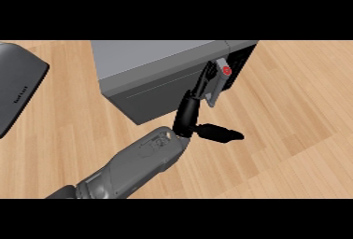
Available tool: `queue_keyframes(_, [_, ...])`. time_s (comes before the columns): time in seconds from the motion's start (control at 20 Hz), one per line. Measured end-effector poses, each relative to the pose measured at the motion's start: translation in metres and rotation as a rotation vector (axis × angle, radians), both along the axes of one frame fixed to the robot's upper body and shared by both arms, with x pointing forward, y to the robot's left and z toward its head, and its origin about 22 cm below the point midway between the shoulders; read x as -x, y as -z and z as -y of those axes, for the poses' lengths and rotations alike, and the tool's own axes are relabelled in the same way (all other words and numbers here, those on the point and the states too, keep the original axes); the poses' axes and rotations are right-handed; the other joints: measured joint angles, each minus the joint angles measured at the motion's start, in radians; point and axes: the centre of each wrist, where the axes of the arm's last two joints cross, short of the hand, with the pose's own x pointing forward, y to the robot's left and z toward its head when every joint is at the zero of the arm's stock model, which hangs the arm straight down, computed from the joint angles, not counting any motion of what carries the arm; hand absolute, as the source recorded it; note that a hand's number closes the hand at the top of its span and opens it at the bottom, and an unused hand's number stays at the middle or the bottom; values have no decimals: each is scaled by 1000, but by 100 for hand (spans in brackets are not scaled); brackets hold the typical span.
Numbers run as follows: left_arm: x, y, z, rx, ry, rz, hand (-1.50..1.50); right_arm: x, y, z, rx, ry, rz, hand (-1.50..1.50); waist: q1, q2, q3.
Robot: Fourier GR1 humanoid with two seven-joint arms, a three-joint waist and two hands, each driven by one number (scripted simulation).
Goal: Pick up the milk, place it into the microwave and close the microwave
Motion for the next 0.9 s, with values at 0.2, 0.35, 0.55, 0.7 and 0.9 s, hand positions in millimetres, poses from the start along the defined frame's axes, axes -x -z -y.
queue_keyframes(0.2, [0,1,0,2,5,6,-150,-2,-3,0,1,-16,-3,-150,-2,1,0])
queue_keyframes(0.35, [-1,1,1,4,8,6,-150,-3,-5,-1,-1,-27,-3,-150,-1,1,0])
queue_keyframes(0.55, [-1,1,1,16,5,-2,150,-5,-7,-1,-6,-36,-5,-150,-5,0,1])
queue_keyframes(0.7, [-7,-11,-1,29,19,63,150,-5,-10,0,-7,-41,2,-150,-2,-8,3])
queue_keyframes(0.9, [-18,-17,-7,-56,16,137,-150,-5,-14,1,-3,-42,3,-150,9,-16,11])
